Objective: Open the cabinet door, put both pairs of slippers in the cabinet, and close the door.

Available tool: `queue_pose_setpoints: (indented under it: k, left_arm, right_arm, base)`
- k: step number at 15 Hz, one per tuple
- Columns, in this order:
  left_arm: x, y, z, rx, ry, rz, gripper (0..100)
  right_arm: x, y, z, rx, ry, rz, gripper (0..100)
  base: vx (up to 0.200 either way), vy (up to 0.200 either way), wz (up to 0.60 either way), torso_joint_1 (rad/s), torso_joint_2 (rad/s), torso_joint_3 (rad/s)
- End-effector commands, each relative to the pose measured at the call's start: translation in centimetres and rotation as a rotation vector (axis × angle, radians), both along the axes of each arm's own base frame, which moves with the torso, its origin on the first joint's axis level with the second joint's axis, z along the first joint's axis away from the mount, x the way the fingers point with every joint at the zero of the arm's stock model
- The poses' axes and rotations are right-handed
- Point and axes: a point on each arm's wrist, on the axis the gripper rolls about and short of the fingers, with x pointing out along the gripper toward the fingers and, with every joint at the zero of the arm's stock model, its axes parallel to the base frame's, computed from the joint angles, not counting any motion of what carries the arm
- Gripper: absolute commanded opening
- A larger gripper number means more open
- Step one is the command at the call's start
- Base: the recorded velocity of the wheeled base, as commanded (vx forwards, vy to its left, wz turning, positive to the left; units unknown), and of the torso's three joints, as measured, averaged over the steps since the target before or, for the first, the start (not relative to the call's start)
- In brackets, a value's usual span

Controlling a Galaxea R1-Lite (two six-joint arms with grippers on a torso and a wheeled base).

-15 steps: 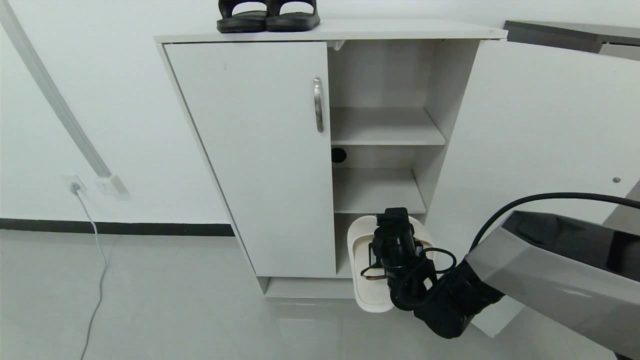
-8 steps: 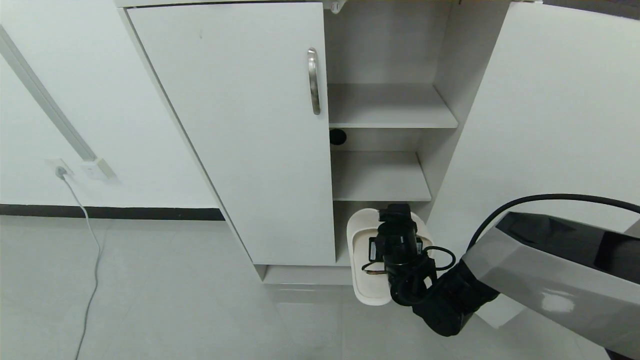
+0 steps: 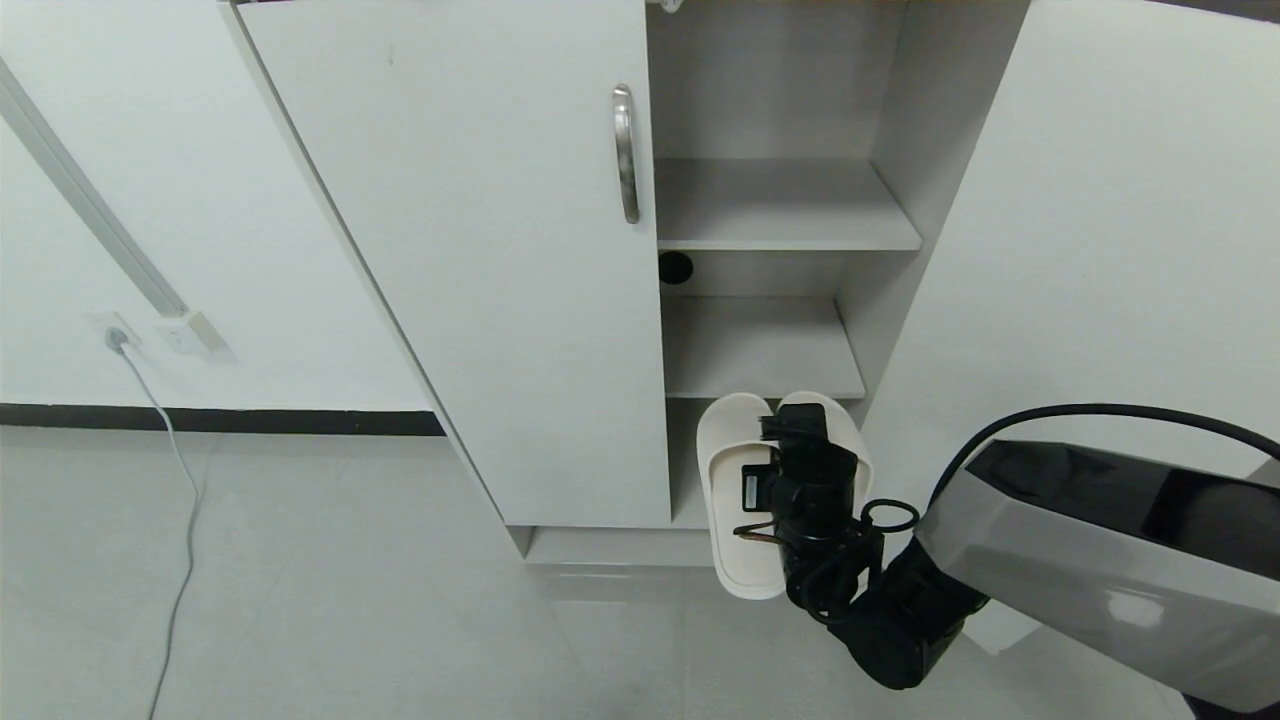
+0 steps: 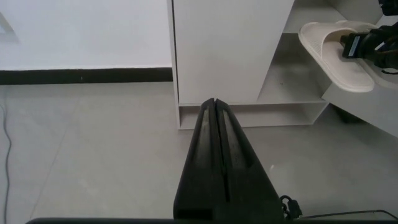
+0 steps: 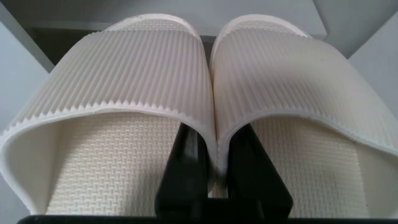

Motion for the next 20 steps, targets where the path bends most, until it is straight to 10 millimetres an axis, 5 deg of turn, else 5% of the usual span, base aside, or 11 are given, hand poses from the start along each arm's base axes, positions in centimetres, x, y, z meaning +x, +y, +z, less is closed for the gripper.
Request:
queue_pose_setpoints:
  k: [1, 5, 17, 20]
  left_arm:
    - [0.01, 0.00, 0.00, 0.001, 0.002, 0.001, 0]
    - [0.01, 0.00, 0.00, 0.001, 0.002, 0.001, 0]
    - [0.01, 0.00, 0.00, 0.000, 0.002, 0.001, 0]
    - [0.01, 0.00, 0.02, 0.000, 0.000, 0.001, 0]
  right_arm:
    - [0.02, -0.04, -0.07, 0.000, 0.001, -0.001, 0]
    - [0.02, -0.03, 0.11, 0.004, -0.004, 0.001, 0]
    - [0.39, -0.33, 0.06, 0.001, -0.003, -0.010, 0]
    - [0.95, -0.12, -0.17, 0.001, -0.004, -0.012, 0]
  base:
    - [0.000, 0.000, 0.00, 0.000, 0.00, 0.000]
    - [0.000, 0.000, 0.00, 0.000, 0.00, 0.000]
    - [0.200, 0.000, 0.00, 0.004, 0.00, 0.003]
    - [0.000, 0.000, 0.00, 0.000, 0.00, 0.000]
